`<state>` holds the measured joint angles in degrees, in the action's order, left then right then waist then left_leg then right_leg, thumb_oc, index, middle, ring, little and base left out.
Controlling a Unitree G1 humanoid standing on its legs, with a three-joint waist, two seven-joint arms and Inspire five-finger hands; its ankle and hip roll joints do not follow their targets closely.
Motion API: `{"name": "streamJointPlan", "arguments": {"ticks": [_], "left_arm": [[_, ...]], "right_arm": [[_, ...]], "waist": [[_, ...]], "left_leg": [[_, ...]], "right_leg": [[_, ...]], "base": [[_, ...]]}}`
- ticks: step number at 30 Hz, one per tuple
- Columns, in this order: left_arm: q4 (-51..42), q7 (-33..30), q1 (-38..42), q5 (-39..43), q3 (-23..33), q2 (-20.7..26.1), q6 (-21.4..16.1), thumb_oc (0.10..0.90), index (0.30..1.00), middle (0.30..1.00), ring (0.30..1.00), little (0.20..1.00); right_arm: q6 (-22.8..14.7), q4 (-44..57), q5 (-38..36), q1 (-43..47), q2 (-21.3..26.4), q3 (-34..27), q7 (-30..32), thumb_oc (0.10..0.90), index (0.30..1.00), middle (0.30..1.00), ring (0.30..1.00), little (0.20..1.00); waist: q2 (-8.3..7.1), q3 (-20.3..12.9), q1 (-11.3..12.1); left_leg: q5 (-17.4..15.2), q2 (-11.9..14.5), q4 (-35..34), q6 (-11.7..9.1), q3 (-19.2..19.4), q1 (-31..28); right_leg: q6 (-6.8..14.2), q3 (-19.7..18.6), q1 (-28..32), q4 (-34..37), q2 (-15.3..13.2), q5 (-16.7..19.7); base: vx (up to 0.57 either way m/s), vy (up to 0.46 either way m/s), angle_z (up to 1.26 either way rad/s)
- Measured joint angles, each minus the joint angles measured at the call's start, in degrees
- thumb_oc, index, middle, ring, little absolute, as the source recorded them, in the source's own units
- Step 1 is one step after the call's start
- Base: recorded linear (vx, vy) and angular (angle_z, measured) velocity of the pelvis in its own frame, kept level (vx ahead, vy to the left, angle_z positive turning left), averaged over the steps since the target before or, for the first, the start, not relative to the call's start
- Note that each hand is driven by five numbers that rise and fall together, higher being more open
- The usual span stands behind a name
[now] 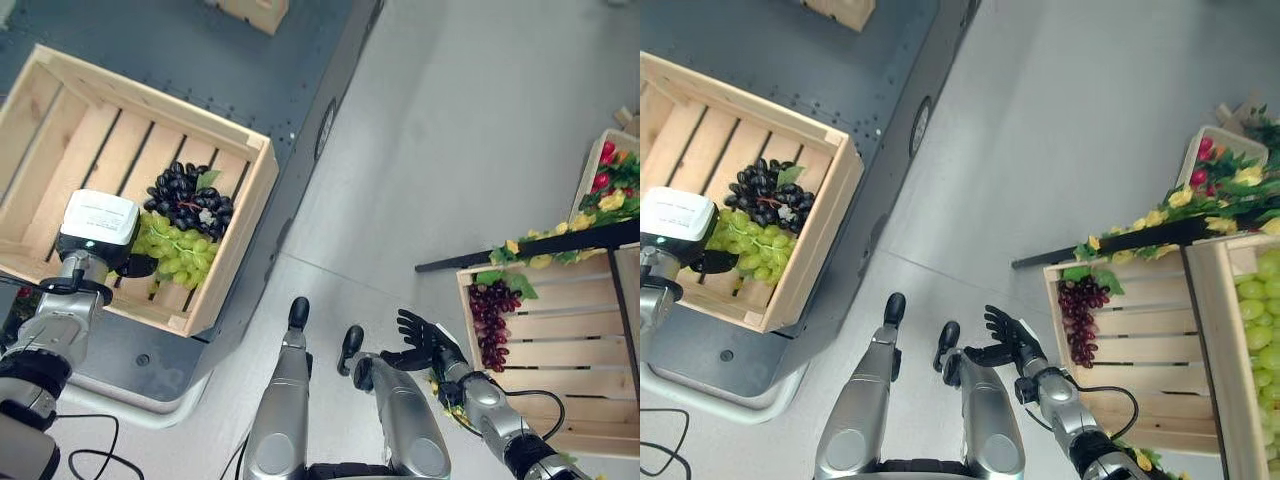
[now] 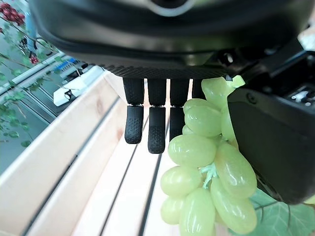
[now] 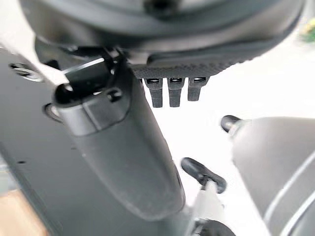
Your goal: Pick up the fruits from the basket on one side to the basket on the other side
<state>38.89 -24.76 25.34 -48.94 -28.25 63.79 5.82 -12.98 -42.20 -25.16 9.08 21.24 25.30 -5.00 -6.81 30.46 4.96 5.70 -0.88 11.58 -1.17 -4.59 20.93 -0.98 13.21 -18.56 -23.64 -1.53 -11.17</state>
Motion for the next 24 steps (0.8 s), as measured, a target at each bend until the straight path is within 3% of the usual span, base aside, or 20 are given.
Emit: {"name": "streamJointPlan", "arguments": {"ticks": [5,11,20,24], "left_arm": [[-8.4,-0.2,-7.8,-2.2,6.5,3.9,-0.1,0.4,0.3,0.3,0.3,0.3],[-15.0,1.7,-12.3,-4.7,13.8,8.9,-1.6,0.4,0.3,0.3,0.3,0.3],[-25.3,10.2,-13.8,-10.1,17.6,11.2,-5.4,0.4,0.3,0.3,0.3,0.3],[-28.2,14.4,-12.9,-13.5,16.7,11.4,-7.7,0.4,0.3,0.3,0.3,0.3]], "right_arm": [[0.0,6.1,-0.7,-2.9,-0.3,-2.0,0.0,0.8,0.9,0.9,0.9,0.9],[0.0,14.9,-2.2,-5.1,-0.1,-4.2,0.1,0.8,0.9,0.9,0.9,0.9],[0.6,29.5,-2.4,-2.7,4.2,-5.0,0.5,0.8,0.9,0.9,0.9,0.9],[0.8,35.1,-6.5,-0.5,6.4,-4.7,0.4,0.8,0.9,0.9,0.9,0.9]], "waist": [[0.11,0.0,0.9],[0.91,-0.4,2.4],[4.86,-2.4,2.5],[6.9,-6.4,2.4]], "left_leg": [[0.0,0.1,-4.4,-0.2,0.0,-8.2],[0.1,0.1,-7.7,-0.2,0.1,-12.9],[0.2,-0.1,-10.8,0.0,-0.9,-18.3],[0.4,-0.1,-12.3,0.2,-1.8,-18.8]], "right_leg": [[0.6,-0.1,8.2,4.6,0.3,0.0],[0.5,-0.4,12.7,7.7,0.5,0.3],[1.4,-0.1,19.2,12.8,0.6,1.2],[1.8,0.2,20.8,16.3,0.9,2.5]], "base": [[0.07,-0.033,0.0],[0.05,-0.02,-0.01],[0.06,-0.032,0.03],[0.02,-0.056,0.05]]}}
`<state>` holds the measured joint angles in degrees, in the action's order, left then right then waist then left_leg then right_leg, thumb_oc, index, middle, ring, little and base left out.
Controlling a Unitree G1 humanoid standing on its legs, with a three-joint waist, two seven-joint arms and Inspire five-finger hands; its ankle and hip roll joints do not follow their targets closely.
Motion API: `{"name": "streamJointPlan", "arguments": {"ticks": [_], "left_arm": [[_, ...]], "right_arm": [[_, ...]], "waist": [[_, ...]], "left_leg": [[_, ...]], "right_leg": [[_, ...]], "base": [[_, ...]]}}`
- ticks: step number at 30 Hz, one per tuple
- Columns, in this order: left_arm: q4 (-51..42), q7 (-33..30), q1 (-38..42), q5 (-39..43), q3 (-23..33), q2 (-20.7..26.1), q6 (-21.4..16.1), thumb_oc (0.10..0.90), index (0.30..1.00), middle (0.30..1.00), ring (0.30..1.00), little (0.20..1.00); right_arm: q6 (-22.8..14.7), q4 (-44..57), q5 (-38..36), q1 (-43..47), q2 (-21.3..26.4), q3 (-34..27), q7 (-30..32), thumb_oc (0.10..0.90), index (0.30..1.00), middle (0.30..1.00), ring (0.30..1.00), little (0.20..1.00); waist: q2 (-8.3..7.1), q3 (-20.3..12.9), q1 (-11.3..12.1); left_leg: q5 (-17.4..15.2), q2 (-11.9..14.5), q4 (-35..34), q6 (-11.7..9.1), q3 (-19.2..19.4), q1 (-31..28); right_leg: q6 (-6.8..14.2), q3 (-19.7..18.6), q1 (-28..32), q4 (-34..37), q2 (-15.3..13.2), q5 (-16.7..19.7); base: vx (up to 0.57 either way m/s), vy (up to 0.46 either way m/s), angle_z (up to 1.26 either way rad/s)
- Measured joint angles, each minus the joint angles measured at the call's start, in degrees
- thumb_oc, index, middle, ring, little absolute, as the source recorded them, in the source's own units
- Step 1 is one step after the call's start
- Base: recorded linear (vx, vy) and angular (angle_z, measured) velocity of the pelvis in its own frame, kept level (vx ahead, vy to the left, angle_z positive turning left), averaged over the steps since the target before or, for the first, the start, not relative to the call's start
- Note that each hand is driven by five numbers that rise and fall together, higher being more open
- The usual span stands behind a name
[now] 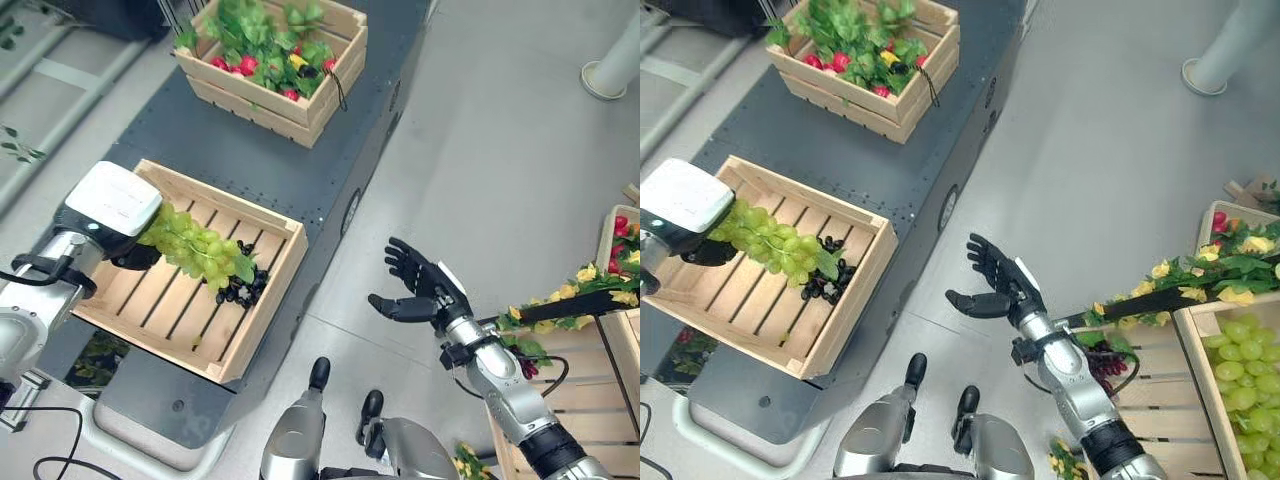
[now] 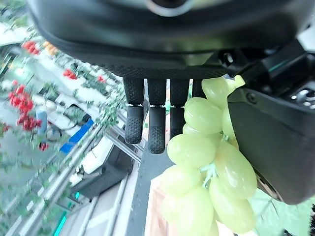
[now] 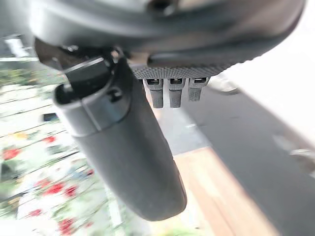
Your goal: Pick up the fruits from the basket on one side to the basket on the other side
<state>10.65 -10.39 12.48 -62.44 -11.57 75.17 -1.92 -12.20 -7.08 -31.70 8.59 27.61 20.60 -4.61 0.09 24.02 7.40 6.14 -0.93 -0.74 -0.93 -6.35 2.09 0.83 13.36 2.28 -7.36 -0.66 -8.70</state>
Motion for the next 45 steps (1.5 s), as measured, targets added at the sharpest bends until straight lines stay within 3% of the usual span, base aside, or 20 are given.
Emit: {"name": "streamJointPlan", "arguments": {"ticks": [4,8,15,24,32,45], "left_arm": [[-0.5,2.5,5.1,-2.8,-5.6,1.5,-2.1,0.4,0.3,0.3,0.3,0.3],[-1.8,7.4,15.4,-3.3,-15.9,3.3,-3.2,0.4,0.3,0.3,0.3,0.3],[-6.3,11.7,29.1,-3.1,-26.0,3.4,-3.8,0.4,0.3,0.3,0.3,0.3],[-7.6,15.6,39.8,-3.0,-33.8,3.4,-3.8,0.4,0.3,0.3,0.3,0.3],[-8.9,18.6,45.9,-1.5,-39.4,3.4,-3.9,0.4,0.3,0.3,0.3,0.3],[-13.6,20.0,45.9,1.5,-39.4,1.3,-3.9,0.4,0.3,0.3,0.3,0.3]], "right_arm": [[0.0,1.9,-4.2,3.8,0.5,0.6,-0.4,0.8,0.9,0.9,0.9,0.9],[1.1,2.3,-5.4,9.6,0.5,5.0,0.6,0.8,0.9,0.9,0.9,0.9],[6.6,3.4,-12.8,15.5,-4.6,10.3,3.1,0.8,0.9,0.9,0.9,0.9],[11.3,3.4,-22.9,20.5,-6.6,14.1,7.1,0.8,0.9,0.9,0.9,0.9],[11.8,3.5,-22.9,20.6,-8.5,15.0,8.6,0.8,0.9,0.9,0.9,0.9],[11.9,3.5,-22.9,20.6,-8.5,16.3,9.5,0.8,0.9,0.9,0.9,0.9]], "waist": [[1.11,-3.6,0.1],[1.21,-6.0,0.2],[1.31,-6.4,0.7],[1.37,-6.5,1.2],[1.71,-6.7,1.4],[1.92,-6.8,1.3]], "left_leg": [[0.0,-0.2,-1.1,0.0,-0.3,-0.7],[0.1,-0.5,-1.9,0.2,-0.7,-1.3],[0.1,-1.1,-2.1,0.2,-1.0,-1.5],[0.1,-1.3,-2.1,0.2,-1.1,-1.5],[0.1,-1.4,-2.2,0.2,-1.1,-1.4],[0.1,-1.5,-2.1,0.2,-1.2,-1.4]], "right_leg": [[0.3,0.1,2.2,4.2,0.3,1.6],[0.6,0.2,4.1,7.3,0.4,2.7],[0.8,0.2,5.6,9.5,0.2,3.5],[0.9,1.0,6.2,10.6,0.1,3.8],[1.0,1.1,6.2,10.6,-0.1,3.9],[1.0,1.2,6.2,10.6,-0.1,3.9]], "base": [[0.01,-0.049,0.06],[0.02,-0.048,0.07],[0.02,-0.026,0.05],[0.02,-0.024,0.02],[0.0,0.0,0.0],[0.0,0.0,0.0]]}}
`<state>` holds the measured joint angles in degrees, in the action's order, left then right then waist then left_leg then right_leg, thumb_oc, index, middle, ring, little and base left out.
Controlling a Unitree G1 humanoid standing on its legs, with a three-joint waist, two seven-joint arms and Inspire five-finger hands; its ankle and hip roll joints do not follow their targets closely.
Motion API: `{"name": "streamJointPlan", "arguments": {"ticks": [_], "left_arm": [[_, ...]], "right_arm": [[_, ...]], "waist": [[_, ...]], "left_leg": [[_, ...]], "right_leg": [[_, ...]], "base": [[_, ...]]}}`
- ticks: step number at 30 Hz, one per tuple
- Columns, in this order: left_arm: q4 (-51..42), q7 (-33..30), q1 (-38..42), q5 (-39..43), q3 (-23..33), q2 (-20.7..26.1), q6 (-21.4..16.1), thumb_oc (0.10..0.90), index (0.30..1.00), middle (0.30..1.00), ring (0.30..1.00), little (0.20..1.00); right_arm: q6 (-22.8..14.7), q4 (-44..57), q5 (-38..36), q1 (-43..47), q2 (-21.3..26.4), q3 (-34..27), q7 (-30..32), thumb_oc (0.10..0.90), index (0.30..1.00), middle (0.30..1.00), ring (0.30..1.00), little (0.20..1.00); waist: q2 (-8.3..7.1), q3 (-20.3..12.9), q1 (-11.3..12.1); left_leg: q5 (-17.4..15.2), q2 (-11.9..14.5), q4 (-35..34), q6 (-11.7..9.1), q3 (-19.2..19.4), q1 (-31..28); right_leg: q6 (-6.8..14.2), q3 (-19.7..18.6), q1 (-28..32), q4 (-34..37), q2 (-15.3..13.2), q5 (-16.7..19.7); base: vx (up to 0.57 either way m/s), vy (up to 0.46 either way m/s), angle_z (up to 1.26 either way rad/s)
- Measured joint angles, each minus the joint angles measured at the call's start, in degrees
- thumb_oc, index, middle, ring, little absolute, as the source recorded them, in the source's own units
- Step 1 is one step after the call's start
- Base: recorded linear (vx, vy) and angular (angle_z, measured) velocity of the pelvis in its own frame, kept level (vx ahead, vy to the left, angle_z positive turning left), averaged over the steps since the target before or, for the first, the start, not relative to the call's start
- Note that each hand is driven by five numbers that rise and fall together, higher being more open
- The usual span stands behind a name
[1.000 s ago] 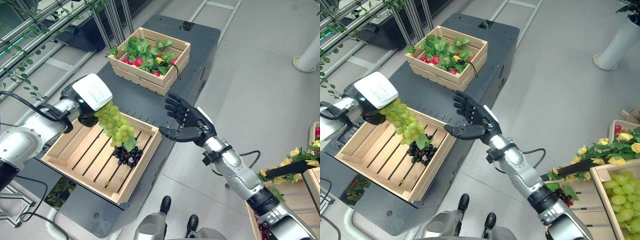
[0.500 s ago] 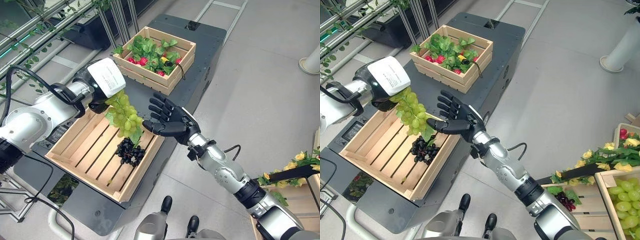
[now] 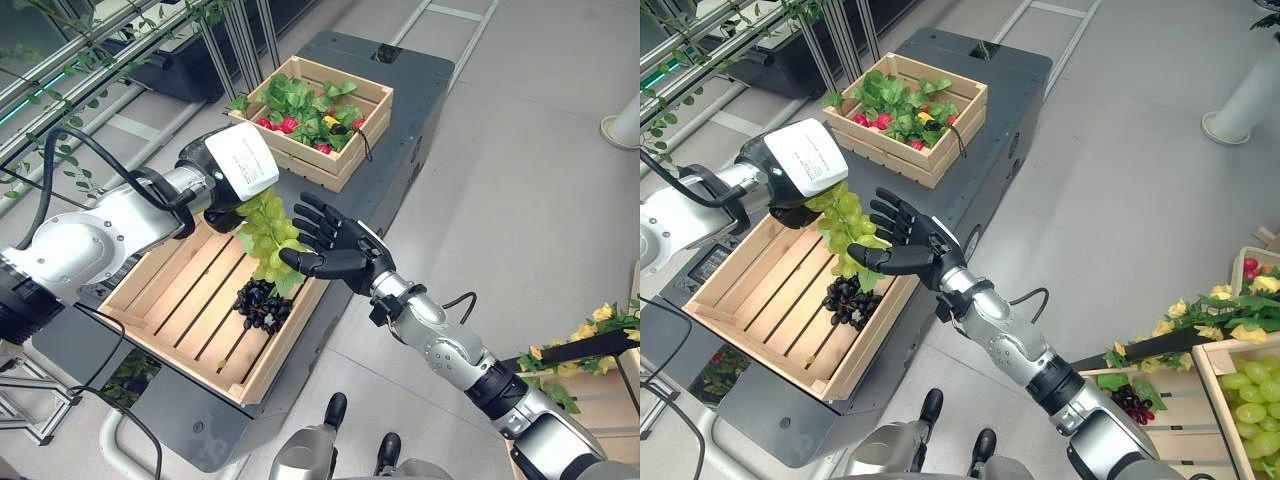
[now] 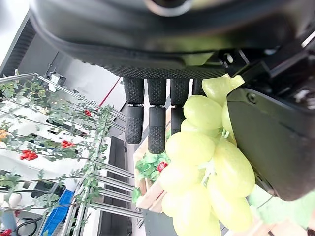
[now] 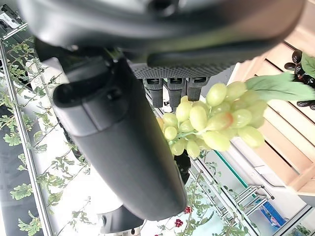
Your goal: Pick up the fruits from the basket on one side to the basket on the other side
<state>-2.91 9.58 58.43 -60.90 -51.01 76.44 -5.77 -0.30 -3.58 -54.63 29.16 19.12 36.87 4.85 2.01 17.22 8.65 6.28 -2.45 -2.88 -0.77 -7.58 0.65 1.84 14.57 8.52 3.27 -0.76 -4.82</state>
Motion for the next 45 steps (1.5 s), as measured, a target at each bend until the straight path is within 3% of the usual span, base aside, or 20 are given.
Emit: {"name": "streamJointPlan", "arguments": {"ticks": [23,39,40,41,44,45], "left_arm": [[-6.3,-0.3,0.0,7.2,0.0,-1.8,0.2,0.4,0.3,0.3,0.3,0.3],[-7.8,-1.8,0.0,12.3,0.6,-4.7,4.1,0.4,0.3,0.3,0.3,0.3],[-7.8,-2.4,0.0,12.3,0.8,-4.8,4.2,0.4,0.3,0.3,0.3,0.3],[-7.9,-2.9,0.0,12.3,0.9,-4.9,4.2,0.4,0.3,0.3,0.3,0.3],[-8.1,-3.6,0.0,12.3,0.9,-4.9,4.2,0.4,0.3,0.3,0.3,0.3],[-8.3,-3.7,0.0,12.3,1.1,-4.9,4.2,0.4,0.3,0.3,0.3,0.3]], "right_arm": [[0.0,0.0,0.8,0.0,0.6,0.0,2.6,0.8,0.9,0.9,0.9,0.9],[1.2,-2.6,2.6,0.0,0.6,0.0,5.2,0.8,0.9,0.9,0.9,0.9],[1.3,-3.1,2.6,0.0,0.5,0.0,5.2,0.703,0.754,0.754,0.754,0.754],[1.6,-3.3,2.7,0.0,0.6,0.0,5.2,0.558,0.538,0.538,0.538,0.538],[2.4,-3.5,2.8,0.0,0.6,0.0,5.2,0.4,0.3,0.3,0.3,0.3],[2.7,-3.6,3.1,0.0,0.6,0.0,5.2,0.4,0.3,0.3,0.3,0.3]], "waist": [[0.17,-0.1,0.1],[1.62,-1.5,0.1],[1.61,-1.5,0.1],[1.61,-1.6,0.1],[1.6,-1.6,0.1],[1.59,-1.6,0.1]], "left_leg": [[0.0,-0.3,0.0,0.0,-0.3,0.0],[0.0,-0.4,0.0,0.0,-0.7,-0.1],[0.0,-0.4,0.0,0.0,-0.7,-0.1],[0.0,-0.4,0.0,0.1,-0.7,-0.1],[0.1,-0.5,0.0,0.1,-0.7,-0.1],[0.1,-0.5,0.0,0.1,-0.7,-0.1]], "right_leg": [[0.1,0.3,0.6,0.7,-0.1,0.2],[0.2,0.3,1.0,0.8,-0.1,0.2],[0.2,0.4,1.0,0.8,-0.1,0.2],[0.2,0.3,1.0,0.8,-0.1,0.2],[0.2,0.3,1.0,0.8,-0.1,0.2],[0.2,0.3,1.0,0.8,-0.1,0.2]], "base": [[0.0,0.0,0.0],[0.0,0.0,0.01],[0.0,0.0,0.0],[0.0,0.0,0.0],[0.0,0.0,0.0],[0.0,0.0,0.0]]}}
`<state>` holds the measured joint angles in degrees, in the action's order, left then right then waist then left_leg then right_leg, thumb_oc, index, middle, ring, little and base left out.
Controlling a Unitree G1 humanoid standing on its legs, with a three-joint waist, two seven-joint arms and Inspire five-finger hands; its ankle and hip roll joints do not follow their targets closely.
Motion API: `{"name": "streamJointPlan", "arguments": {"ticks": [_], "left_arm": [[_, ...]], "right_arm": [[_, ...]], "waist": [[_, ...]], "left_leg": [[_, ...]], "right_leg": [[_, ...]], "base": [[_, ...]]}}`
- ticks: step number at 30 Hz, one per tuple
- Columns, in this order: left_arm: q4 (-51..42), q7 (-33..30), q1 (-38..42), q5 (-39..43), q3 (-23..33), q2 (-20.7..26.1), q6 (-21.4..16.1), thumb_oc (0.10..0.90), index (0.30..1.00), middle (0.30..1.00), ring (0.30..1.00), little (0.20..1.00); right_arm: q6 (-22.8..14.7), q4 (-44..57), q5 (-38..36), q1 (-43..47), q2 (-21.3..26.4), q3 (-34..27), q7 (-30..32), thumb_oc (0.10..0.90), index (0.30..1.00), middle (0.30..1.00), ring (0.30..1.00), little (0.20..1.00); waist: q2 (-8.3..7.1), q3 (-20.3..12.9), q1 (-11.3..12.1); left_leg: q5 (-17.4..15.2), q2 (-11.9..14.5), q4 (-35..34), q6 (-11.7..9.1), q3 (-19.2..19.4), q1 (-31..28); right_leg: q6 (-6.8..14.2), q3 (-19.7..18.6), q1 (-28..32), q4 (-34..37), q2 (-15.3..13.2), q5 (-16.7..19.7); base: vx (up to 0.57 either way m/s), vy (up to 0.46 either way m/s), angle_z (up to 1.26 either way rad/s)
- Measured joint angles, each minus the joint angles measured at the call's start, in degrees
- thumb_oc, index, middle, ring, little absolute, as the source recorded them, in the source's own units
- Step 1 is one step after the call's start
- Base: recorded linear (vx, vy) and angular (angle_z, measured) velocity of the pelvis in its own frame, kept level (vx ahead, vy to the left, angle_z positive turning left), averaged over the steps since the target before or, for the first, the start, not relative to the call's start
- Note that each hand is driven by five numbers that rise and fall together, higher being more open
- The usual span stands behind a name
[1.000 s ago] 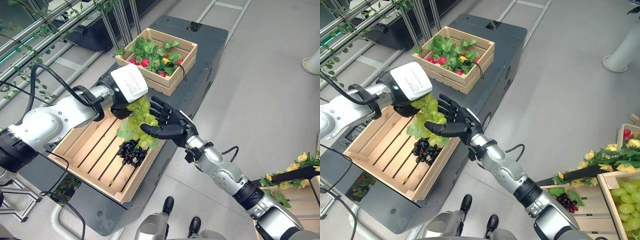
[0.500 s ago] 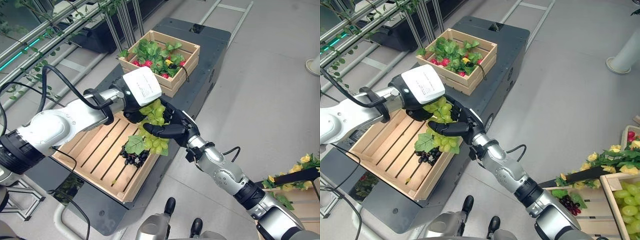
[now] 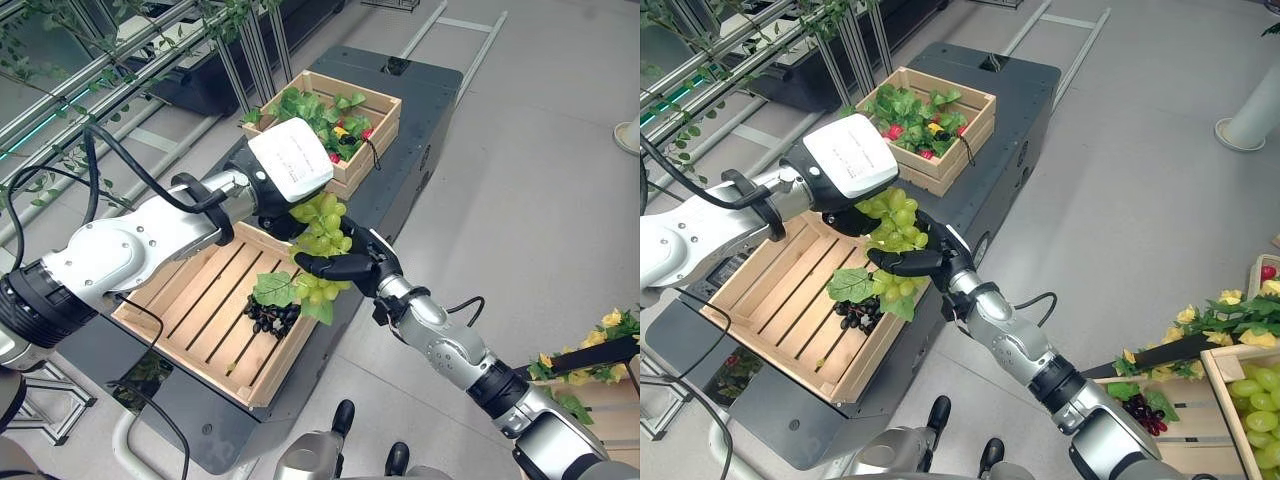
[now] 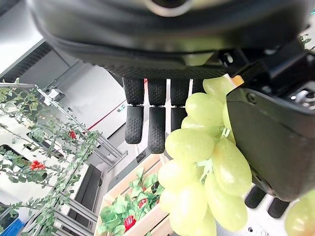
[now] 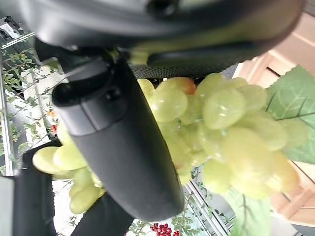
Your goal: Pick up the fruits from the basket on one side to the basket on the other side
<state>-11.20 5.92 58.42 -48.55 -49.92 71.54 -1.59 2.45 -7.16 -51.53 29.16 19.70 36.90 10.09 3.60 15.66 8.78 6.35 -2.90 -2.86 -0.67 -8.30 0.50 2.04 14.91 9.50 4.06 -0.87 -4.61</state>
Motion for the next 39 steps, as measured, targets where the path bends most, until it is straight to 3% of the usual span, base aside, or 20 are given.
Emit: {"name": "streamJointPlan", "arguments": {"ticks": [16,17,18,19,20,27,31,34,37,39], "left_arm": [[-1.6,-0.8,0.0,1.6,1.3,-1.3,0.0,0.4,0.3,0.3,0.3,0.3],[-1.6,-0.6,-0.1,1.7,1.3,-1.4,0.0,0.447,0.371,0.371,0.371,0.371],[-1.6,-0.2,-0.1,2.3,1.3,-1.4,0.1,0.547,0.521,0.521,0.521,0.521],[-1.6,0.0,-0.1,2.5,1.3,-1.4,0.2,0.598,0.596,0.596,0.596,0.596],[-1.6,0.0,-0.1,3.1,1.3,-1.4,0.3,0.8,0.9,0.9,0.9,0.9],[-1.1,-0.9,-4.3,8.7,7.2,-2.0,2.5,0.8,0.9,0.9,0.9,0.9],[1.5,-5.2,-12.0,14.0,17.0,-3.5,3.0,0.8,0.9,0.9,0.9,0.9],[5.0,-7.5,-14.9,15.9,20.4,-3.6,4.1,0.8,0.9,0.9,0.9,0.9],[9.4,-10.4,-16.5,19.0,23.0,-5.7,6.4,0.8,0.9,0.9,0.9,0.9],[10.3,-13.7,-20.1,23.1,27.6,-10.1,7.8,0.8,0.9,0.9,0.9,0.9]], "right_arm": [[0.3,-0.6,1.6,0.0,-0.1,0.0,0.0,0.4,0.3,0.3,0.3,0.3],[0.3,-0.6,1.6,0.0,-0.1,0.0,0.0,0.4,0.3,0.3,0.3,0.3],[0.3,-0.6,1.6,0.0,0.0,0.0,0.0,0.4,0.3,0.3,0.3,0.3],[0.3,-0.6,1.6,0.0,0.0,0.0,0.0,0.4,0.3,0.3,0.3,0.3],[0.3,-0.6,1.6,0.0,0.0,-0.1,0.0,0.4,0.3,0.3,0.3,0.3],[0.3,0.0,1.7,-0.3,2.5,-0.7,0.0,0.4,0.3,0.3,0.3,0.3],[0.4,2.7,1.7,-5.3,3.7,-5.5,0.0,0.4,0.3,0.3,0.3,0.3],[0.4,2.7,2.2,-7.8,5.5,-8.3,0.0,0.4,0.3,0.3,0.3,0.3],[0.4,2.7,4.0,-10.1,6.9,-11.2,0.0,0.4,0.3,0.3,0.3,0.3],[0.4,2.7,4.2,-11.3,7.3,-12.7,0.0,0.4,0.3,0.3,0.3,0.3]], "waist": [[-0.71,-0.4,-0.1],[-0.71,-0.4,-0.1],[-0.71,-0.4,-0.2],[-0.71,-0.4,-0.2],[-0.71,-0.4,-0.2],[-0.71,-0.4,-1.0],[-0.67,-0.4,-1.7],[-0.67,-0.4,-2.1],[-0.68,-0.4,-3.2],[-0.69,-0.4,-4.0]], "left_leg": [[0.0,0.0,0.0,0.0,0.3,-0.3],[0.0,0.0,0.0,0.0,0.3,-0.3],[0.0,0.0,0.0,0.0,0.4,-0.3],[0.0,0.0,0.0,0.0,0.4,-0.3],[0.0,0.0,0.0,0.0,0.4,-0.3],[0.3,0.0,-0.7,0.5,0.6,-0.6],[0.6,0.1,-1.7,0.8,1.4,-1.3],[0.6,0.2,-1.9,0.8,2.3,-1.7],[0.6,0.2,-2.0,0.8,2.5,-1.8],[0.6,0.2,-2.1,0.9,2.9,-2.0]], "right_leg": [[0.1,-0.2,0.1,-0.1,0.0,0.1],[0.1,-0.2,0.1,-0.1,0.0,0.1],[0.1,-0.2,0.1,-0.1,-0.1,0.1],[0.1,-0.2,0.1,-0.1,-0.1,0.1],[0.1,-0.2,0.1,-0.1,-0.1,0.1],[0.1,-0.4,0.1,-0.1,-0.1,0.1],[0.3,-1.0,0.1,-0.1,-0.2,0.2],[0.4,-1.8,0.1,-0.1,-0.3,0.2],[0.6,-2.0,0.1,-0.1,-0.3,0.4],[0.7,-2.6,0.1,-0.1,-0.4,0.4]], "base": [[0.0,0.0,0.0],[0.0,0.0,0.0],[0.0,0.0,0.0],[0.0,0.0,0.0],[0.0,0.0,0.0],[-0.01,0.024,0.0],[-0.01,0.054,-0.08],[0.0,0.066,-0.12],[0.01,0.072,-0.04],[0.01,0.066,-0.11]]}}
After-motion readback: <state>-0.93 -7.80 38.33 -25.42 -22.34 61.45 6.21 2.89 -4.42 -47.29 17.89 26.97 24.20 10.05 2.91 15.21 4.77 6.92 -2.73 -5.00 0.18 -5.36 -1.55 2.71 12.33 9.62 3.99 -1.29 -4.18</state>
